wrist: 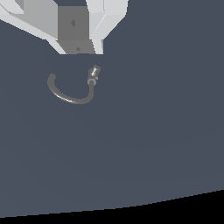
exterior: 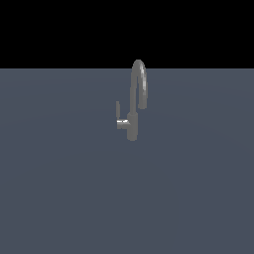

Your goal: Turn on the faucet by rotating a designated handle.

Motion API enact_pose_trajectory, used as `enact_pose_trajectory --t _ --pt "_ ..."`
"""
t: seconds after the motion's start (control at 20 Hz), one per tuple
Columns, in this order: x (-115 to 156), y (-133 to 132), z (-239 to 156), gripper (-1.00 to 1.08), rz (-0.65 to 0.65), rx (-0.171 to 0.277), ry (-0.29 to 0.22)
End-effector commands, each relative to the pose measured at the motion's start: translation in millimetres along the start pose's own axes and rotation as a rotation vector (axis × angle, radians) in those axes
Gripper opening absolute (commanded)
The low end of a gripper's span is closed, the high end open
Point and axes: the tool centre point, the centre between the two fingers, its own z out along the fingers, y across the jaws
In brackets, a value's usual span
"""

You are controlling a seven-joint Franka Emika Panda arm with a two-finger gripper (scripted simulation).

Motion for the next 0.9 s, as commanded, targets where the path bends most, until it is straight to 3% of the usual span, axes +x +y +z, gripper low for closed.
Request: enact_pose_trajectory --t 0.0,0.45,0.85 --pt "-10 -15 29 -1.00 0.033 -0.030 0.016" --pt "-43 -46 162 -1.00 0.149 -0.159 0.048" --pt "-70 -35 300 -1.00 0.261 -0.292 0.045"
